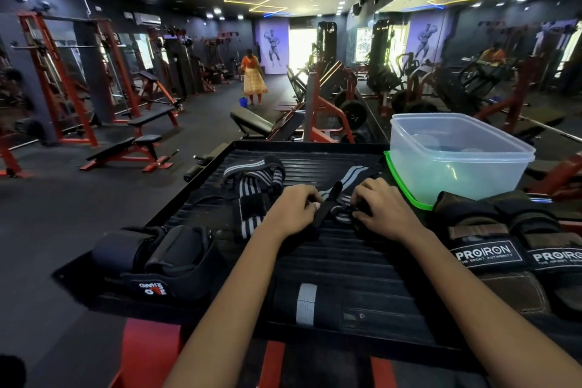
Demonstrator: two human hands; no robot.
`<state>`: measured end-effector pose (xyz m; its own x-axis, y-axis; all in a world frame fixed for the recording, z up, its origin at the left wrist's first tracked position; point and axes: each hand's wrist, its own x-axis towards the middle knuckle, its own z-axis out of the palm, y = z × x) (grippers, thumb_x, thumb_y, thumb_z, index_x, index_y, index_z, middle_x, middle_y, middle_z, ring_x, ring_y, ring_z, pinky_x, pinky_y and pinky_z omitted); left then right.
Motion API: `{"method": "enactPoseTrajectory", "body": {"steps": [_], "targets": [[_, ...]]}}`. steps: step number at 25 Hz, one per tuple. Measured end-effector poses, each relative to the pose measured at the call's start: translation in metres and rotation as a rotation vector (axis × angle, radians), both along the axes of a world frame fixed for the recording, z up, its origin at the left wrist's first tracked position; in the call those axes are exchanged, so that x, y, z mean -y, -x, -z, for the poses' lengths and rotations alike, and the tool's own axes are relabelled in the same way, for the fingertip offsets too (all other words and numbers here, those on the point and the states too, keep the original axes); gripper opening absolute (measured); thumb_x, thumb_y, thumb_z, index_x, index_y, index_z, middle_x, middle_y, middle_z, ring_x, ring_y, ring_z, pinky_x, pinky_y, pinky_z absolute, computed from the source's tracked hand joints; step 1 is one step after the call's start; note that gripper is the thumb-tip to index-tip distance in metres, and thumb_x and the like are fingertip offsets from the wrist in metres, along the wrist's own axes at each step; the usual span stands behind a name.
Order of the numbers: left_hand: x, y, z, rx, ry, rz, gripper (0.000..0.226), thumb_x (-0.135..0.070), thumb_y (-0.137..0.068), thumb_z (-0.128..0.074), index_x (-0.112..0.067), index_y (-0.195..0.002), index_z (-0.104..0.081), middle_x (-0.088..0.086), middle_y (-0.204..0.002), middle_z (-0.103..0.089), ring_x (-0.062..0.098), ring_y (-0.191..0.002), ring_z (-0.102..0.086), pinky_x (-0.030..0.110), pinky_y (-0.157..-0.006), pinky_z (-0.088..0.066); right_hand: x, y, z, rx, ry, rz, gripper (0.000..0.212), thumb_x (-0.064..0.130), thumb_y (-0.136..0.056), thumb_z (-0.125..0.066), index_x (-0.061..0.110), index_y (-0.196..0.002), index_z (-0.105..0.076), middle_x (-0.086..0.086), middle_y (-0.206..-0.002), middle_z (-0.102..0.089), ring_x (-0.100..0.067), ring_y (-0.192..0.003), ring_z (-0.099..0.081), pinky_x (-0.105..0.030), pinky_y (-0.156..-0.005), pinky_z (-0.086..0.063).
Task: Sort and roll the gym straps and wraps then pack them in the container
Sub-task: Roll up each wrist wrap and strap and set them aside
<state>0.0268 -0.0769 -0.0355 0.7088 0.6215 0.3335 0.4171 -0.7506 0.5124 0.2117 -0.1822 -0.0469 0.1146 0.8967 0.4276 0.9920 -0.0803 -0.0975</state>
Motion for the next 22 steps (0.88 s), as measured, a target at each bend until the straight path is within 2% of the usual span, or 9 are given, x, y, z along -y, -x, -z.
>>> {"method": "enactPoseTrajectory", "body": {"steps": [3,7,10,15,18,20,22], "targets": [[0.000,0.004,-0.008,-0.002,0.004,-0.001,0.015,-0.009,-0.091,-0.059,-0.008,-0.103,-0.068,0.006,-0.102,-0.067,0.016,-0.090,-0.062,0.029,-0.083,-0.052,0.000,0.006,-0.002,-0.019,-0.111,-0.077,0.019,0.027,-0.082,-0.072,0.016,-0.092,-0.061,0.000,-0.100,-0.057,-0.021,-0.099,-0.048,-0.033,-0.079,-0.035],[0.004,0.015,-0.012,-0.128,-0.069,0.011,0.016,-0.011,-0.091,-0.058,-0.008,-0.104,-0.067,0.007,-0.104,-0.067,0.020,-0.095,-0.062,0.032,-0.085,-0.051,0.000,0.016,-0.005,-0.088,-0.142,-0.235,0.014,0.025,-0.082,-0.071,0.019,-0.086,-0.060,0.003,-0.092,-0.059,-0.015,-0.090,-0.050,-0.029,-0.076,-0.040],[0.013,0.035,-0.023,-0.149,-0.109,0.038,0.017,-0.013,-0.091,-0.059,-0.008,-0.106,-0.066,0.006,-0.107,-0.065,0.016,-0.095,-0.059,0.025,-0.084,-0.045,0.004,0.029,-0.012,-0.193,-0.141,-0.334,0.014,0.027,-0.084,-0.072,0.017,-0.084,-0.061,0.003,-0.084,-0.061,-0.012,-0.082,-0.054,-0.024,-0.074,-0.043],[0.029,0.085,-0.056,-0.282,-0.133,0.097,0.023,-0.016,-0.086,-0.068,-0.011,-0.108,-0.067,0.002,-0.102,-0.067,0.010,-0.091,-0.058,0.022,-0.083,-0.045,0.010,0.059,-0.018,-0.387,-0.025,-0.457,0.014,0.024,-0.081,-0.076,0.014,-0.083,-0.066,0.012,-0.081,-0.063,-0.007,-0.076,-0.060,-0.019,-0.066,-0.049],[0.040,0.113,-0.067,-0.360,-0.020,0.121,0.030,-0.019,-0.081,-0.075,-0.015,-0.110,-0.067,-0.003,-0.099,-0.068,0.008,-0.088,-0.063,0.019,-0.081,-0.048,0.015,0.071,-0.020,-0.499,0.029,-0.480,0.015,0.025,-0.081,-0.077,0.013,-0.082,-0.068,0.006,-0.080,-0.067,-0.007,-0.073,-0.064,-0.025,-0.067,-0.054],[0.045,0.125,-0.069,-0.446,0.059,0.134,0.036,-0.027,-0.076,-0.080,-0.020,-0.109,-0.067,-0.005,-0.096,-0.069,0.006,-0.087,-0.064,0.020,-0.080,-0.049,0.021,0.078,-0.022,-0.584,0.109,-0.509,0.017,0.027,-0.081,-0.077,0.013,-0.082,-0.069,0.000,-0.079,-0.070,-0.013,-0.073,-0.066,-0.030,-0.067,-0.055],[0.049,0.130,-0.067,-0.550,0.112,0.150,0.044,-0.035,-0.070,-0.084,-0.023,-0.110,-0.068,-0.007,-0.097,-0.070,0.005,-0.087,-0.065,0.019,-0.078,-0.047,0.029,0.085,-0.023,-0.664,0.221,-0.535,0.021,0.031,-0.080,-0.078,0.012,-0.084,-0.070,-0.002,-0.080,-0.071,-0.014,-0.071,-0.066,-0.025,-0.065,-0.052]]}}
